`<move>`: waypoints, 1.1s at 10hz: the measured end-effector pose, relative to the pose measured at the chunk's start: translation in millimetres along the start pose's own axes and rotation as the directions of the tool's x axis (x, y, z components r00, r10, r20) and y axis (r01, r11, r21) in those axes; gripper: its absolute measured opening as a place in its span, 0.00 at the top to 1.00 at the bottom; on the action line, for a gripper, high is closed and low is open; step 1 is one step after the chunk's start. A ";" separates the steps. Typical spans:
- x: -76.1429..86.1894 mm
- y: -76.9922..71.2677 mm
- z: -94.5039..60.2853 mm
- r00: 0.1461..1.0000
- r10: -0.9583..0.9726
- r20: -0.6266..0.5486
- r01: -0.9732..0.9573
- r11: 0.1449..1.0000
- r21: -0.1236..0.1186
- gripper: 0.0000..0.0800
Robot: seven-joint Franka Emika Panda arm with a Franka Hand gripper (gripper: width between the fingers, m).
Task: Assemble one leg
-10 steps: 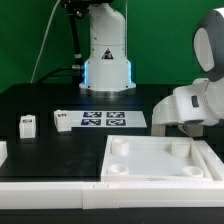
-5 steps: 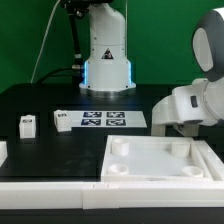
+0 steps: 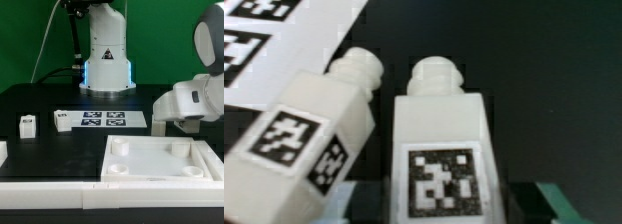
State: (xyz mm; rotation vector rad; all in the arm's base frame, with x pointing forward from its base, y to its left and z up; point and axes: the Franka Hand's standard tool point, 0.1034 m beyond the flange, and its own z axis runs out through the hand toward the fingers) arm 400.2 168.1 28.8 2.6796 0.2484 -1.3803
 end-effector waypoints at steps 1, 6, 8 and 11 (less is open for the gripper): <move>-8.3 3.3 -14.2 1.000 -0.003 -0.002 0.003 1.000 0.001 0.64; -1.1 9.0 -65.5 0.964 -0.016 -0.264 0.026 0.999 0.033 0.64; 1.2 10.5 -68.1 0.890 -0.019 -0.456 0.041 0.998 0.038 0.64; -7.1 53.1 -94.9 0.737 -0.078 -0.671 0.108 0.994 0.003 0.64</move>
Offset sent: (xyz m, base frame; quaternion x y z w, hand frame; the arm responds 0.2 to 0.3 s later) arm 0.0000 0.0000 0.0000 0.0000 0.0000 0.0000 1.0000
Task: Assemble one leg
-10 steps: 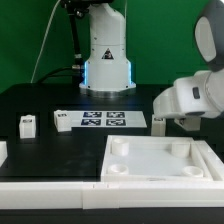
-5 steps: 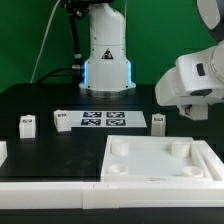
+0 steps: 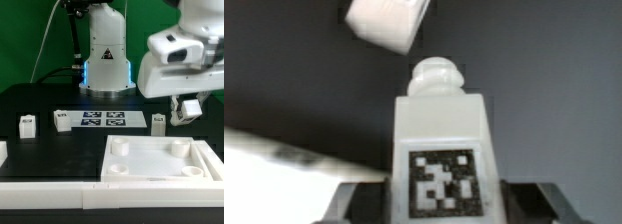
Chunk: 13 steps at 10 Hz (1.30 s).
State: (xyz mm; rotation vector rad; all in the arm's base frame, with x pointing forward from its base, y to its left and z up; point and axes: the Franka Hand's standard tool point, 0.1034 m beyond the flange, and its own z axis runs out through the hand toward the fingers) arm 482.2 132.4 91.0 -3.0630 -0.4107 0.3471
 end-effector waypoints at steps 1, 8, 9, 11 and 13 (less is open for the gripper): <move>7.5 12.9 -16.7 0.995 -0.019 -0.094 0.019 1.000 -0.007 0.64; 43.0 26.8 -22.3 0.906 -0.001 -0.424 -0.009 1.000 -0.022 0.64; 59.5 22.7 -26.8 0.908 0.014 -0.419 -0.020 1.000 -0.010 0.64; 95.3 28.6 -37.8 0.901 -0.011 -0.435 0.005 1.000 -0.016 0.64; 94.3 28.0 -35.4 0.879 -0.014 -0.477 0.004 1.000 -0.021 0.64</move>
Offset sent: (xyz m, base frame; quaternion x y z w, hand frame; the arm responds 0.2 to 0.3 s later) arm 0.0000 0.0000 0.0000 0.0000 0.2667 0.0000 0.9638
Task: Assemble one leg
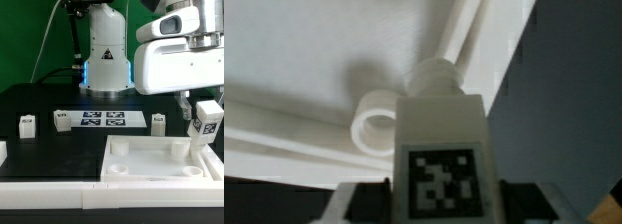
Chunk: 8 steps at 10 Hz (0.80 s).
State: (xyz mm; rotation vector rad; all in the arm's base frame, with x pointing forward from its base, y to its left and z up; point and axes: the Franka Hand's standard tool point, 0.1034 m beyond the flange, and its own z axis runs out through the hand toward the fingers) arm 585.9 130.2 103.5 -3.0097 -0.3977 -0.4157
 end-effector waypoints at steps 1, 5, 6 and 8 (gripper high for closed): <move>1.1 0.7 0.6 1.000 -0.001 -0.014 0.001 1.000 -0.002 0.64; -4.9 6.6 -0.1 0.987 -0.014 -0.159 0.010 1.000 -0.026 0.64; -6.3 12.8 0.0 0.983 -0.032 -0.183 0.026 0.999 -0.037 0.64; -3.5 22.9 3.4 0.980 -0.048 -0.192 0.039 0.998 -0.048 0.64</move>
Offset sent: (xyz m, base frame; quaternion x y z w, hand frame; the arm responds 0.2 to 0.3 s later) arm 0.0000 0.0000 0.0000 0.0000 0.0899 0.0000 0.9960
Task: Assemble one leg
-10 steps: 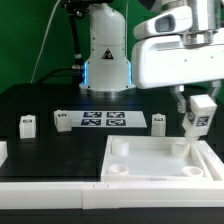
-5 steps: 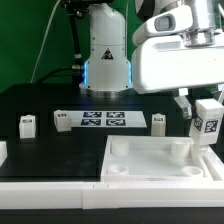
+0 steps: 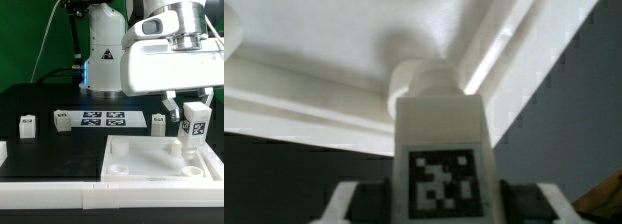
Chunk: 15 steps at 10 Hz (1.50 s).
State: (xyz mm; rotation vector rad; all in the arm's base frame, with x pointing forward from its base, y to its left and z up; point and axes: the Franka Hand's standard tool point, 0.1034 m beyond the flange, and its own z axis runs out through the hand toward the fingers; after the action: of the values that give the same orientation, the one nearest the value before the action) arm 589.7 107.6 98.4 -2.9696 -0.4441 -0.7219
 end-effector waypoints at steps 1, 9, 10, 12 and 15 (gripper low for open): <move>2.3 3.5 1.5 1.000 -0.005 -0.005 0.005 1.000 -0.003 0.64; 14.9 10.4 18.7 0.996 -0.033 -0.078 0.032 0.999 -0.018 0.64; 12.7 6.8 21.0 0.997 -0.036 -0.073 0.035 0.999 -0.014 0.64; 8.6 4.0 24.9 0.997 -0.039 -0.066 0.038 0.999 -0.010 0.64; 0.3 -1.2 31.4 0.995 -0.044 -0.088 0.043 0.999 -0.012 0.64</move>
Offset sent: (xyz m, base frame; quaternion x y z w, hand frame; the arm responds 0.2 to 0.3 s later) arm 0.0162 0.0020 -0.0021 0.0005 -0.0092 0.0051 0.9999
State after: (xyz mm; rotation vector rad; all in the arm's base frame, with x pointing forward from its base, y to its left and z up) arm 603.5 112.6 70.6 -2.9314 -0.5022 -0.8589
